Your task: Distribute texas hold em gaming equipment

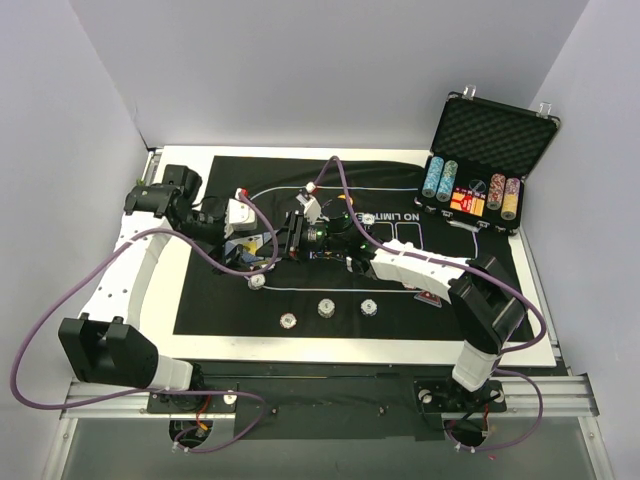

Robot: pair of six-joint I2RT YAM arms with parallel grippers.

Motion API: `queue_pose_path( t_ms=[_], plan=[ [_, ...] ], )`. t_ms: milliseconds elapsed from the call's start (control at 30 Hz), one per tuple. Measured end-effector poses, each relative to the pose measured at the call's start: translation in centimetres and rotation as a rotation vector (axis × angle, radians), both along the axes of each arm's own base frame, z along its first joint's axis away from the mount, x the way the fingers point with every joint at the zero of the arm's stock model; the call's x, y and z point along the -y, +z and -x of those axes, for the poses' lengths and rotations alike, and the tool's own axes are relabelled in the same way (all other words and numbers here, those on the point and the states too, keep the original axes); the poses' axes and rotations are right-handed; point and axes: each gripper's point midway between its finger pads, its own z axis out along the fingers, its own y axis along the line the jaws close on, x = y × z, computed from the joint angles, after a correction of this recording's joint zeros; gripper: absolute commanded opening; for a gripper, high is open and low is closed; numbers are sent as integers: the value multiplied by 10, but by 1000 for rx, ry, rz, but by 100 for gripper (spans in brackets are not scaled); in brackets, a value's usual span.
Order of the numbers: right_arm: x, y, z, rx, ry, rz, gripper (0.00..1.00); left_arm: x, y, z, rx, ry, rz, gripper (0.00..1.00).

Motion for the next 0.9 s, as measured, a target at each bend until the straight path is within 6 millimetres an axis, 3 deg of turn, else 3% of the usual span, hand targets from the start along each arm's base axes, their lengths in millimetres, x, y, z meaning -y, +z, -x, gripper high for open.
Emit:
queue_pose_path(
  t_ms=[267, 567, 900],
  plan=[
    [0, 1, -1, 3, -3, -5, 12, 1, -4, -6, -8, 66, 16, 96],
    [-3, 3, 3, -4, 3, -11, 12, -3, -15, 0, 16, 66, -1, 96],
    [-9, 17, 5, 12, 10, -49, 12, -7, -15, -2, 32, 45, -13, 94]
  ],
)
